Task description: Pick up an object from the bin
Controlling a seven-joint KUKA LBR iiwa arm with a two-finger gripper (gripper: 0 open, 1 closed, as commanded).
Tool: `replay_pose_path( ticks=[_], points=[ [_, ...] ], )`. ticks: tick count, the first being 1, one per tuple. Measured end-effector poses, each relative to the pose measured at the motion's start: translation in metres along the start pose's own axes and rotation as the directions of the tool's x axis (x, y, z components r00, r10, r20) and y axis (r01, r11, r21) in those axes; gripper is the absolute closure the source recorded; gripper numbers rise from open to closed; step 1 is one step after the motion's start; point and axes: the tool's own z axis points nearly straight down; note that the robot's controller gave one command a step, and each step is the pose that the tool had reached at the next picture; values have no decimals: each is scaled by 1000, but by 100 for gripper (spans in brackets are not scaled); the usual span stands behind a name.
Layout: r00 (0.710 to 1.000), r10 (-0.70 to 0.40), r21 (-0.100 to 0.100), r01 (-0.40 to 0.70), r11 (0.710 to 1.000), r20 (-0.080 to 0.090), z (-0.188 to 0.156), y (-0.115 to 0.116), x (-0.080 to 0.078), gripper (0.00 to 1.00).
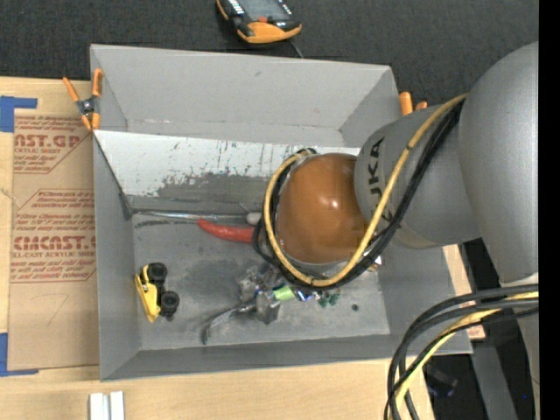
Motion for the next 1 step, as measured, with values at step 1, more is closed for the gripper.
replay_pose_path(
  ticks=[1],
  points=[
    [1000, 0, 0, 0, 1000, -1, -73, 12, 6, 100]
  ],
)
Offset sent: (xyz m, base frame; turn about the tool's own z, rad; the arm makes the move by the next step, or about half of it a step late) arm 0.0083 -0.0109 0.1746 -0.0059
